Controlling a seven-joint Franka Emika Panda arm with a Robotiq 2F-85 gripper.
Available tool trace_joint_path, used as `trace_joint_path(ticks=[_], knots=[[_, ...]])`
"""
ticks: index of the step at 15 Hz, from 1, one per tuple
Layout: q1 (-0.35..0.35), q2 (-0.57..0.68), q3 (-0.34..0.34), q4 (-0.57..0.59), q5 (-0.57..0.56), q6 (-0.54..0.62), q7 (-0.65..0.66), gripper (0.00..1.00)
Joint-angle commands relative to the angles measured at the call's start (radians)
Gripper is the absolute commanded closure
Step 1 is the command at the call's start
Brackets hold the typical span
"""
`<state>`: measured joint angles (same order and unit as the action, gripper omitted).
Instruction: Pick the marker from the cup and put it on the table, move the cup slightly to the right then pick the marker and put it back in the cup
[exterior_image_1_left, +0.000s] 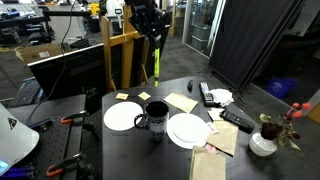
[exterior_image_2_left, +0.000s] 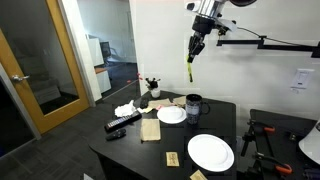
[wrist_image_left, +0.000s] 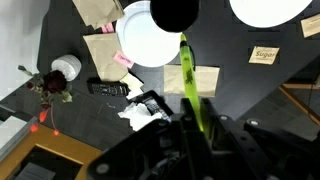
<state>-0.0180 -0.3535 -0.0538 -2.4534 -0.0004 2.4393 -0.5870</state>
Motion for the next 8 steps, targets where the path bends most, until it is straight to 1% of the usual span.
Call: trace_joint_path(ticks=[1,4,6,8], knots=[[0.071,0.013,-0.026,0.044,0.015,-0.045,-0.038,0.97],[0.114,0.062,-0.030,0.065,0.041,-0.041,-0.073,0.97],[0.139,0.104,-0.036,0.078,0.079,-0.036,-0.109,0.97],[0.147,0.146,-0.027,0.088,0.102,-0.037,-0.136,0.97]])
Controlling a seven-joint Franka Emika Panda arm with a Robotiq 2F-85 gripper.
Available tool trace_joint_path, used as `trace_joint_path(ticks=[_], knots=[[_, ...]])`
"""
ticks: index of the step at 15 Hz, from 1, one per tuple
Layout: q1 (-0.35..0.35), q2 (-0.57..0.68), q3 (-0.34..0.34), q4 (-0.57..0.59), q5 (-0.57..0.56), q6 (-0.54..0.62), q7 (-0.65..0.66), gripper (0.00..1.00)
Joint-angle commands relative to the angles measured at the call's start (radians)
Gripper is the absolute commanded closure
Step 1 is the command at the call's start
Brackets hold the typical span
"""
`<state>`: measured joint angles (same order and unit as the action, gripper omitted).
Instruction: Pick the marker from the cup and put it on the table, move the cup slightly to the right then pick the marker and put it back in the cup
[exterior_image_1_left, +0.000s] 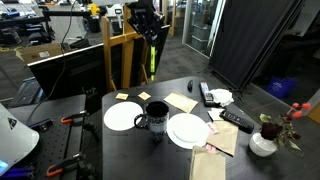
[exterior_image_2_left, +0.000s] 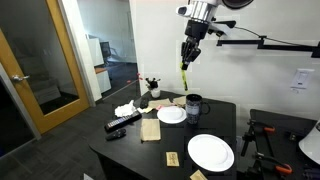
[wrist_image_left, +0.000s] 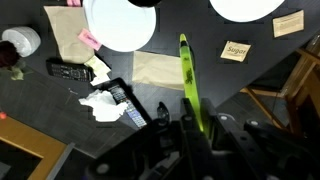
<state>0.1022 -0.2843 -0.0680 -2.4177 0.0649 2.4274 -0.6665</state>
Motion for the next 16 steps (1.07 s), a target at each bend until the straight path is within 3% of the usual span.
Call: trace_joint_path(ticks=[1,16], knots=[[0.025,0.099,-0.003,0.057,0.032,-0.023,-0.063,0.97],[-0.014,0.370,0.085,0.110,-0.136,0.037,0.018,0.97]])
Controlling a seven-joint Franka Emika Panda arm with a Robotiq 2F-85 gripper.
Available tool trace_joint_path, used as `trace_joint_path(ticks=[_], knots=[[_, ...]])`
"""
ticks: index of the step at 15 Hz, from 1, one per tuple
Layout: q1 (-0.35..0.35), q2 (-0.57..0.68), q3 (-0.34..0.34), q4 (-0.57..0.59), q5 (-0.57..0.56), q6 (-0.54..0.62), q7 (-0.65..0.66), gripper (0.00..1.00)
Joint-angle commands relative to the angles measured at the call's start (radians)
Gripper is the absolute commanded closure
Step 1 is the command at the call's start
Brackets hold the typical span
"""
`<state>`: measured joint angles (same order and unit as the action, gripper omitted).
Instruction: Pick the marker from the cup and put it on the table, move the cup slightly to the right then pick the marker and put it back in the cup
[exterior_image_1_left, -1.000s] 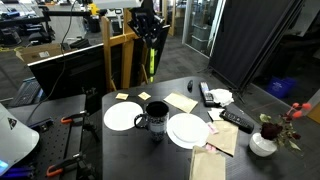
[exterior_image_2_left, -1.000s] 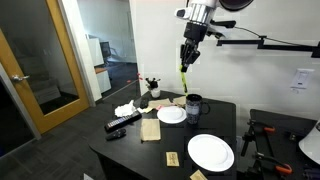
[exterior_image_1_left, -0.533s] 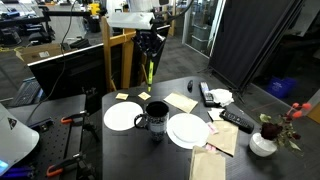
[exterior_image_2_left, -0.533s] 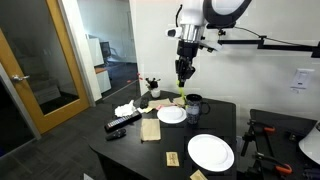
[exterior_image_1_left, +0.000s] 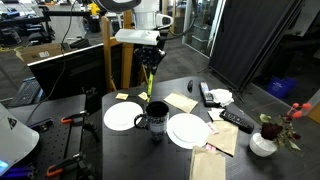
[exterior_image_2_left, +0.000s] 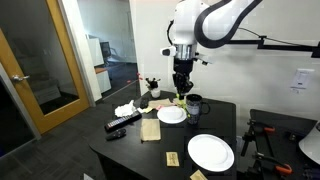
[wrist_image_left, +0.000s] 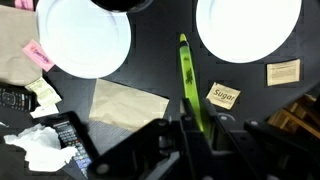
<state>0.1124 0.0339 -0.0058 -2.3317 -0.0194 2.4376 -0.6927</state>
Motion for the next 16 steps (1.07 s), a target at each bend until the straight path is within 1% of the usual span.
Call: trace_joint_path(ticks=[1,9,16], knots=[[-0.027,0.067,0.023,0.023,-0.060,0.037,0.053,0.97],[-0.040,0.180,0.037,0.026,-0.124,0.162,0.074,0.97],[-0.040,0.256,0.043,0.057,-0.182,0.166,0.121,0.97]])
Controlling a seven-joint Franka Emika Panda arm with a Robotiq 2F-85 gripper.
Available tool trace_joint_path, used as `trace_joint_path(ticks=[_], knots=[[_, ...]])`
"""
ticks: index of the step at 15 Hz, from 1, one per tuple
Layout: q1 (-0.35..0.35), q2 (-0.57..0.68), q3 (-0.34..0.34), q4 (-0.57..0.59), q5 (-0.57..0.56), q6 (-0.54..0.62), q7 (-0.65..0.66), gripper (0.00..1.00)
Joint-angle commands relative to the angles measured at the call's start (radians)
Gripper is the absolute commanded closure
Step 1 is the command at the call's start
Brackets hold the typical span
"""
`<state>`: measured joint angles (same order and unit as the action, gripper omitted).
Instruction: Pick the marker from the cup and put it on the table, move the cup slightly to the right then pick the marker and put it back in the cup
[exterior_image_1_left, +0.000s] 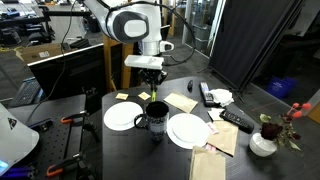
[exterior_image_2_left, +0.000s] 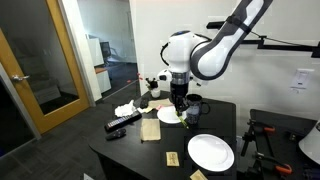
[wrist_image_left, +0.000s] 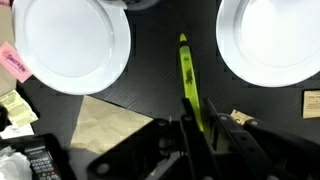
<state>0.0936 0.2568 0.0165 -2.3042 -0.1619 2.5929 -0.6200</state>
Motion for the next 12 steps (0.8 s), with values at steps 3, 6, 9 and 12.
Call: trace_joint_path(ticks=[3,6,9,12], knots=[[-0.022,0.056,0.021,0.045,-0.059,0.008,0.069,0.97],[-0.023,0.072,0.024,0.059,-0.064,-0.002,0.080,0.92],[-0.030,0.072,0.034,0.065,-0.049,-0.007,0.073,0.53],[-0.047,0.046,0.056,0.056,-0.021,-0.015,0.052,0.32]])
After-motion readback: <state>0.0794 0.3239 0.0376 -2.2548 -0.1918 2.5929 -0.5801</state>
